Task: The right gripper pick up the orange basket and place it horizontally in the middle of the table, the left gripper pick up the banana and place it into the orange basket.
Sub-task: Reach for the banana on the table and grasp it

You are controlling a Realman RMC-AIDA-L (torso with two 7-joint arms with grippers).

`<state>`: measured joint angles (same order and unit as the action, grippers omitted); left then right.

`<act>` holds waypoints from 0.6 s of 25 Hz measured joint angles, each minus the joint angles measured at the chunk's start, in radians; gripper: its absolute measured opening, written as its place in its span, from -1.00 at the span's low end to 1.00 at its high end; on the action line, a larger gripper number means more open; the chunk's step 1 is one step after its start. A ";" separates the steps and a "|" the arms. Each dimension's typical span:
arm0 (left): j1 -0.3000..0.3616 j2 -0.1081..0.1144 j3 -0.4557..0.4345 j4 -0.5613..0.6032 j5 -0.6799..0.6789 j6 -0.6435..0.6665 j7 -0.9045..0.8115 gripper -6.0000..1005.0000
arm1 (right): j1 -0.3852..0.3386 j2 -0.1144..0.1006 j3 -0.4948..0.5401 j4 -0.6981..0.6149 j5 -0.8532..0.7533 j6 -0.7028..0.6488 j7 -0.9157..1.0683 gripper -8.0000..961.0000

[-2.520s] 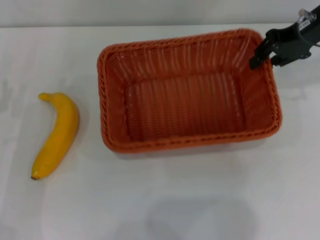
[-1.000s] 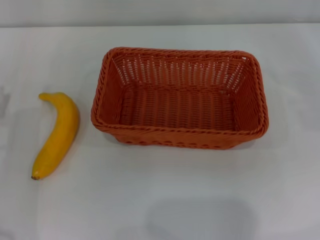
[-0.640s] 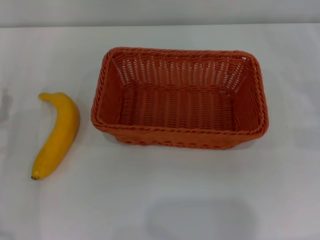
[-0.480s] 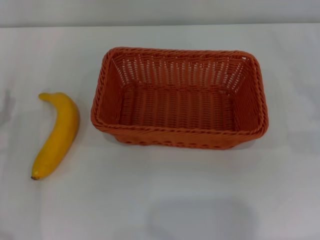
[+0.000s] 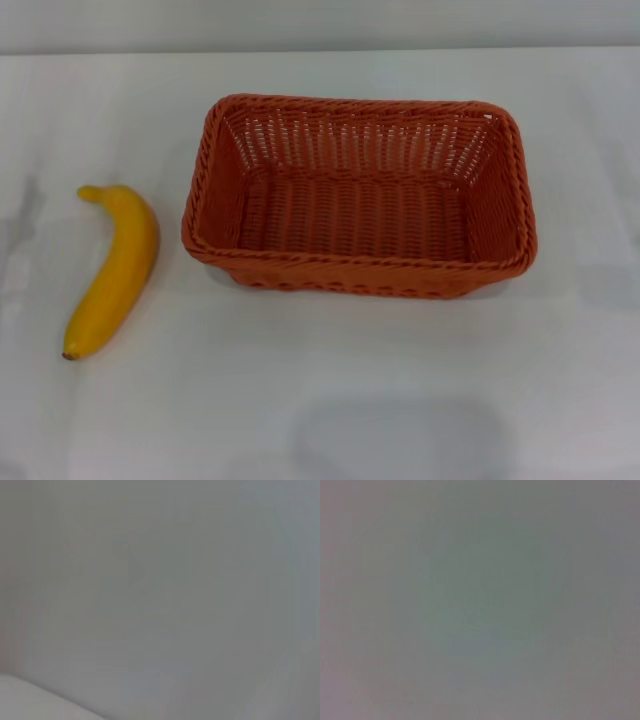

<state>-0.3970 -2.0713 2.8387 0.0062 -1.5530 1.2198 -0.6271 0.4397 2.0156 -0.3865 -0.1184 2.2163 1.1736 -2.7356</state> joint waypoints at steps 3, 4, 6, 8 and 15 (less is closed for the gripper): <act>-0.006 0.019 0.001 -0.126 0.135 -0.005 -0.292 0.77 | 0.001 0.001 0.000 0.000 0.001 -0.003 -0.001 0.82; -0.014 0.029 0.002 -0.195 0.212 -0.008 -0.433 0.77 | 0.002 0.001 0.000 0.001 0.001 -0.005 -0.001 0.82; -0.034 0.046 0.003 -0.316 0.346 -0.005 -0.659 0.77 | 0.002 0.001 0.000 0.001 0.002 -0.013 0.001 0.82; -0.057 0.064 0.003 -0.410 0.463 0.020 -0.827 0.77 | 0.002 0.001 0.007 0.001 0.003 -0.021 0.004 0.82; -0.190 0.136 0.005 -0.707 0.885 0.253 -1.264 0.77 | 0.002 0.000 0.035 0.002 0.005 -0.046 -0.002 0.82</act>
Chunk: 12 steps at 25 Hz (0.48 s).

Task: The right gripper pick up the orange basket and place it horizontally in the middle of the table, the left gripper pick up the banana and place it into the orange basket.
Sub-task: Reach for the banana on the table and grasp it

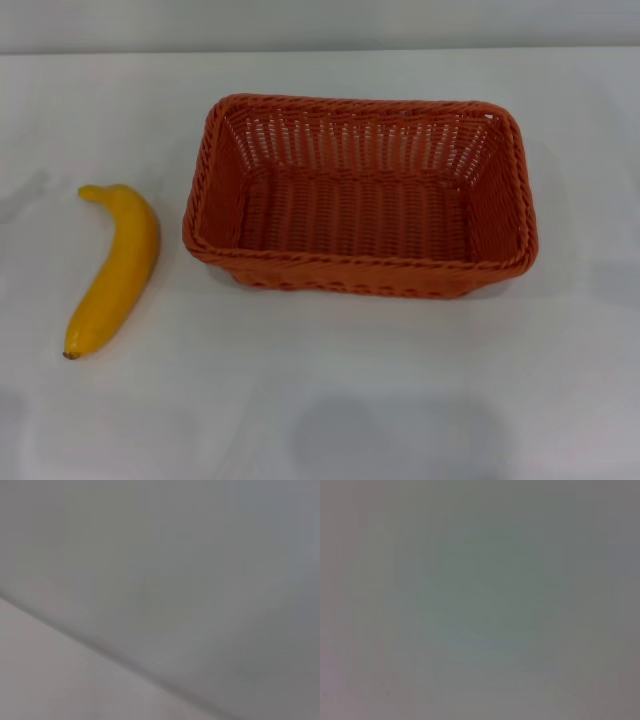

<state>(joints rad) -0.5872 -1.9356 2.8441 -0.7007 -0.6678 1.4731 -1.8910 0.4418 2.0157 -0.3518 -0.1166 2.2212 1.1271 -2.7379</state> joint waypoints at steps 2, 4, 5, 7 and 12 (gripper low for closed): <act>-0.065 0.025 0.000 -0.084 0.163 0.068 -0.115 0.77 | 0.000 -0.001 0.000 -0.001 0.000 -0.003 0.000 0.82; -0.123 0.045 0.001 -0.136 0.309 0.120 -0.200 0.78 | -0.002 -0.001 0.000 -0.005 0.000 -0.003 0.000 0.82; -0.154 0.056 0.002 -0.159 0.385 0.151 -0.239 0.78 | -0.004 -0.001 0.000 -0.008 0.000 -0.003 0.000 0.82; -0.208 0.074 0.003 -0.192 0.502 0.197 -0.294 0.78 | -0.005 -0.002 0.000 -0.010 0.000 -0.003 0.000 0.82; -0.352 0.100 0.004 -0.200 0.838 0.267 -0.385 0.77 | -0.006 -0.004 0.001 -0.025 0.000 -0.002 -0.001 0.82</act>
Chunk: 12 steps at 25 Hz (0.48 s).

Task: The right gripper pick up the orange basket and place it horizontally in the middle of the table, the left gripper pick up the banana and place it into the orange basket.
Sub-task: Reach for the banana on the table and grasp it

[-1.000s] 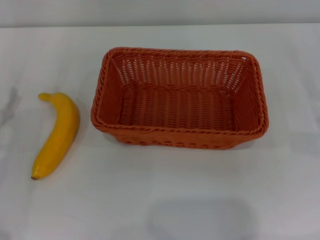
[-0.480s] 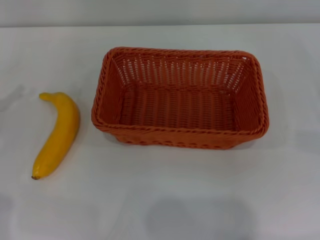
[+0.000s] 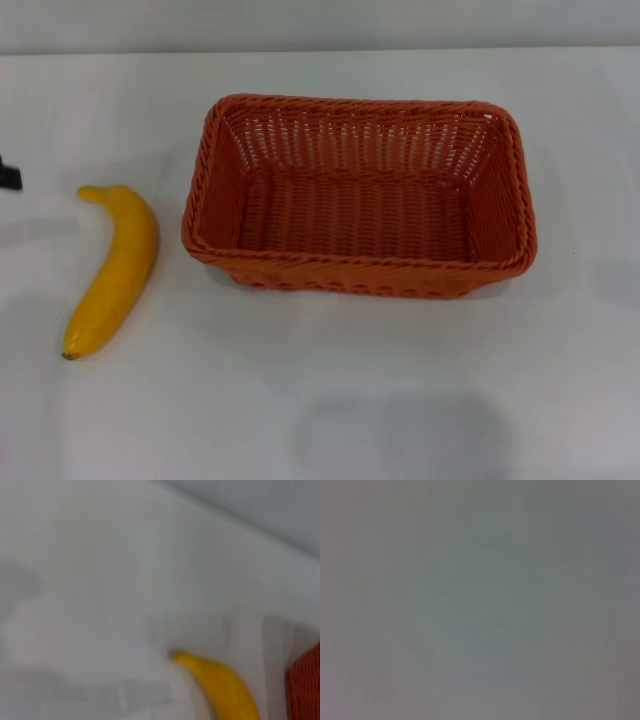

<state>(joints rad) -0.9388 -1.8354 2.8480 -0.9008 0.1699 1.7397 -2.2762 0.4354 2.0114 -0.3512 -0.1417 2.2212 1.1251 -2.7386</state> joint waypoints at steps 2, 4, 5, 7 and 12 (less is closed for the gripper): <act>-0.039 -0.003 0.000 0.002 0.083 0.012 -0.015 0.77 | 0.007 0.000 0.000 -0.003 0.000 -0.001 0.000 0.82; -0.061 -0.006 0.000 0.013 0.124 0.017 -0.030 0.77 | 0.013 0.001 -0.001 -0.003 0.000 -0.001 0.000 0.82; -0.071 -0.007 0.000 0.025 0.135 0.017 -0.038 0.77 | 0.014 0.001 0.000 -0.003 0.000 -0.001 0.000 0.82; -0.087 -0.008 0.001 0.056 0.147 0.012 -0.059 0.77 | 0.012 0.001 0.001 -0.003 0.000 0.000 -0.001 0.82; -0.106 -0.009 0.001 0.094 0.171 -0.013 -0.102 0.75 | 0.006 -0.001 0.005 -0.003 0.000 0.003 -0.001 0.82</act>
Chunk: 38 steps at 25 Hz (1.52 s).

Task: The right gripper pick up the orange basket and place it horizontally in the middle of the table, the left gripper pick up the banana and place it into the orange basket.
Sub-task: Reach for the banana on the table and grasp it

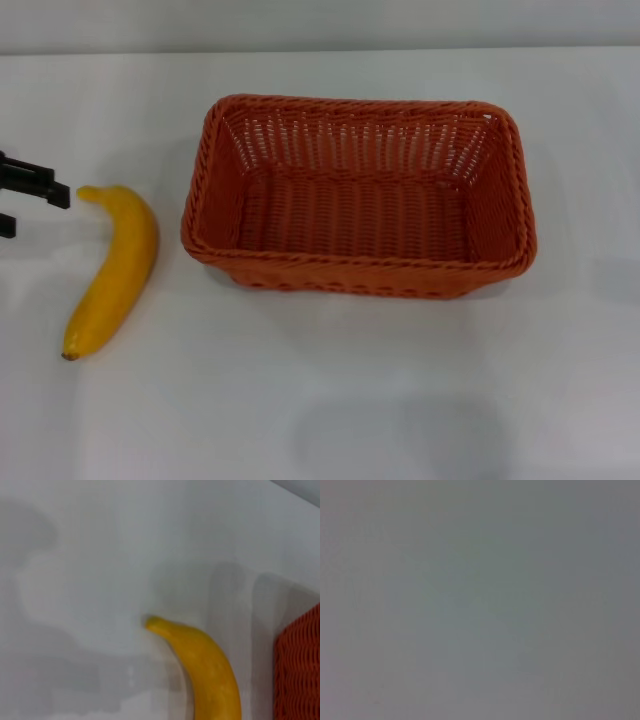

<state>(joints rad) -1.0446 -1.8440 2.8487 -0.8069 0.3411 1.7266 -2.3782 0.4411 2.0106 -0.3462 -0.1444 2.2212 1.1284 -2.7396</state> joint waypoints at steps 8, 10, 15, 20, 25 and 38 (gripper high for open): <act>-0.014 -0.002 -0.001 0.156 0.062 -0.100 -0.074 0.73 | 0.000 -0.001 0.012 0.000 0.000 0.001 0.000 0.82; -0.021 -0.002 -0.001 0.196 0.082 -0.130 -0.089 0.72 | 0.001 -0.001 0.012 0.000 0.000 0.002 0.000 0.82; -0.034 -0.002 -0.002 0.269 0.099 -0.188 -0.118 0.71 | 0.006 -0.001 0.012 0.000 0.000 0.002 0.000 0.82; -0.053 -0.005 -0.002 0.324 0.147 -0.234 -0.145 0.69 | 0.009 -0.001 0.012 -0.001 0.000 0.002 0.000 0.82; -0.066 -0.011 -0.002 0.357 0.179 -0.261 -0.159 0.67 | 0.011 -0.001 0.013 -0.001 0.000 0.003 0.000 0.82; -0.099 -0.040 -0.002 0.402 0.305 -0.329 -0.207 0.63 | 0.007 0.000 0.026 -0.001 0.000 0.022 0.002 0.82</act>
<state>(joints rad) -1.1434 -1.8836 2.8470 -0.4052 0.6456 1.3975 -2.5850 0.4483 2.0110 -0.3204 -0.1458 2.2211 1.1506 -2.7377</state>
